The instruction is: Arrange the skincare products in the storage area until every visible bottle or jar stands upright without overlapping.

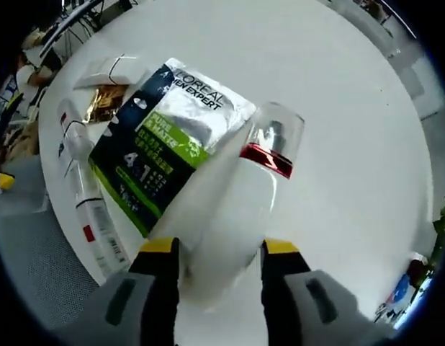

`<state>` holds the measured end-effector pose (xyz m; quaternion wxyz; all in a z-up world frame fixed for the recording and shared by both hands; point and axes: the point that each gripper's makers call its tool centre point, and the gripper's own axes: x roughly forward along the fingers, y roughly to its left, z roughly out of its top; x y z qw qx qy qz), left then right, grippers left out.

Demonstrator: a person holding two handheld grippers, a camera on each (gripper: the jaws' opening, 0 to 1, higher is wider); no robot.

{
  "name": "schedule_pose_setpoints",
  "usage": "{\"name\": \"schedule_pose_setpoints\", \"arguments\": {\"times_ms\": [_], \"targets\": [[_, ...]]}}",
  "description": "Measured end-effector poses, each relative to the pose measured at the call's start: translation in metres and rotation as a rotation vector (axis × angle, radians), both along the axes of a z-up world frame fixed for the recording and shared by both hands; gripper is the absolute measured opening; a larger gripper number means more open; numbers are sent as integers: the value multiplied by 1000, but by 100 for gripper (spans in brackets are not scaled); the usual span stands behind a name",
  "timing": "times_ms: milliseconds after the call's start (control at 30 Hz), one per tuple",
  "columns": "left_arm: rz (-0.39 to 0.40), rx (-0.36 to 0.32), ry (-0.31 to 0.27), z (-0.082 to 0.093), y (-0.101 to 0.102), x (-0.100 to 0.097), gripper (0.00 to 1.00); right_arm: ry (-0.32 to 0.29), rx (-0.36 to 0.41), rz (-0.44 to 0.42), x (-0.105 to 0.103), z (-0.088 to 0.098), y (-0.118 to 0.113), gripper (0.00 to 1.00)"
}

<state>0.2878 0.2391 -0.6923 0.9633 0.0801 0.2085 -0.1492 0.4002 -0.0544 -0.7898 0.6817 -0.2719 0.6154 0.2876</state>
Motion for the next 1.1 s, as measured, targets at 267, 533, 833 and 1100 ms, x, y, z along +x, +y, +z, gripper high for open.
{"name": "schedule_pose_setpoints", "arguments": {"times_ms": [267,533,833,1100], "targets": [[-13,-1,12,-2,-3,-1,95,-7,7,-31,4,0,-5,39],[-26,11,37,-6,-5,-2,95,-56,52,-79,10,0,-5,35],[-22,66,52,-9,-1,-1,97,-81,69,-133,8,1,-3,31],[-39,89,69,-10,-3,-2,97,-94,111,-148,10,1,-3,28]]}}
